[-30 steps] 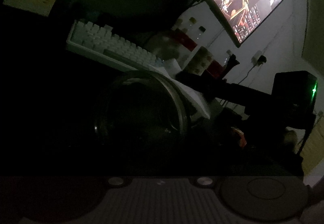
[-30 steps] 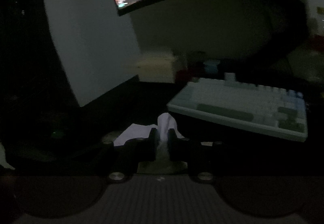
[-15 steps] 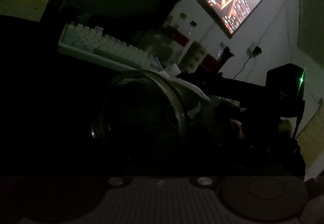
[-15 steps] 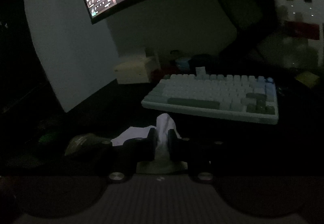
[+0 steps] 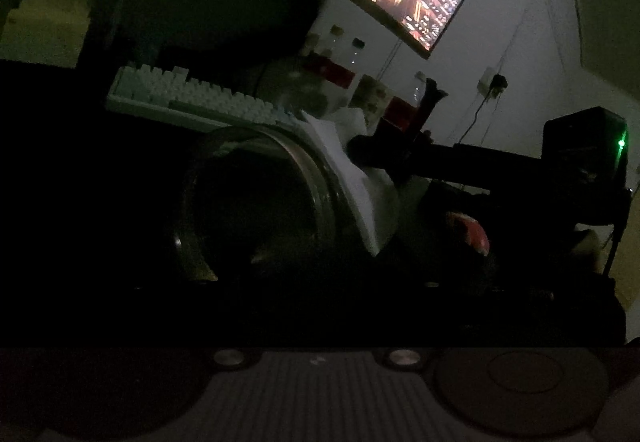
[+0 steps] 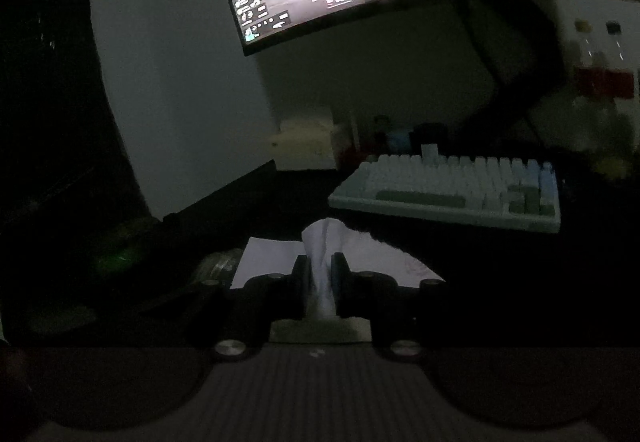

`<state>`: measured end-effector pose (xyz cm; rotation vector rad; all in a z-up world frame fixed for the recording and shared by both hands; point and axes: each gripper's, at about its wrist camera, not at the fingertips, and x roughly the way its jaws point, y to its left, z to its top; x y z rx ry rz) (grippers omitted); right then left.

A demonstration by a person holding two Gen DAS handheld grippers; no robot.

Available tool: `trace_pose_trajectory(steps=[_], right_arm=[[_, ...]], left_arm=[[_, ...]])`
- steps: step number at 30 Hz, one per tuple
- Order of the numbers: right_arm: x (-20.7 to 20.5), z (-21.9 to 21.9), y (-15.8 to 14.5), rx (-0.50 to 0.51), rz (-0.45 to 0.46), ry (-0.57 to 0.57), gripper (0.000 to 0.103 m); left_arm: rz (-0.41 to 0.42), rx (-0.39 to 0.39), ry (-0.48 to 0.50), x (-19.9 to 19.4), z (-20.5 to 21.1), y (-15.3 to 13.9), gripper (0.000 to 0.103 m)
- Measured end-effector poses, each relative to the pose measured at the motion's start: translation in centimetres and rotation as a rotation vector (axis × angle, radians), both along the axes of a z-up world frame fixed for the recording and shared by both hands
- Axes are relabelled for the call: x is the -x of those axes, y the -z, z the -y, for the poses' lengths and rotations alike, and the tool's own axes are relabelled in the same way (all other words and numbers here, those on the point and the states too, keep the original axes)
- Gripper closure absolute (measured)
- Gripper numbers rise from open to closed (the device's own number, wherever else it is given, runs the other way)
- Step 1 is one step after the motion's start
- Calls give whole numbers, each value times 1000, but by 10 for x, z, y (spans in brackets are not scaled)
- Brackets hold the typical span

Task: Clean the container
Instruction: 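Push the tissue into the jar mouth with the right gripper while the left gripper holds the jar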

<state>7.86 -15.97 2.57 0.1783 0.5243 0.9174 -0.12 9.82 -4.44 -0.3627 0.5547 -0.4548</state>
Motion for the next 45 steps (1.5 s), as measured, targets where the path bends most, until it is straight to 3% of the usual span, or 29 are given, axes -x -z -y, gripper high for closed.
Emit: trace_pose_trajectory(steps=[10, 16, 18, 21, 23, 25, 27, 29, 32, 37, 39, 45], right_arm=[[33, -4, -3, -1, 42, -56, 90], [12, 21, 2, 17, -12, 84, 90], [19, 20, 1, 11, -6, 71, 89], [38, 10, -3, -32, 8, -40, 89], [47, 4, -4, -28, 29, -97, 90], [44, 5, -3, -1, 39, -62, 90], [32, 14, 2, 14, 9, 29, 91], [22, 28, 6, -4, -33, 90, 92], [18, 45, 10, -50, -61, 115, 92], [17, 54, 15, -78, -80, 122, 92], [17, 56, 14, -82, -77, 127, 92], [20, 61, 9, -88, -60, 144, 92]], left_arm=[[40, -40, 47, 17, 15, 2, 38], [47, -38, 49, 21, 19, 4, 38], [40, -27, 40, 20, 18, 4, 38], [37, -32, 33, 19, 20, 4, 41], [39, -41, 17, 19, 20, 4, 46], [51, -47, -8, 19, 19, 5, 48], [79, -44, -36, 21, 15, 6, 60], [128, -31, -22, 23, 13, 3, 85], [205, -58, -29, 26, 15, -4, 91], [274, -49, -78, 18, 15, -14, 93], [263, -59, -106, 10, 16, -17, 93], [322, -183, -165, 1, 32, -18, 91]])
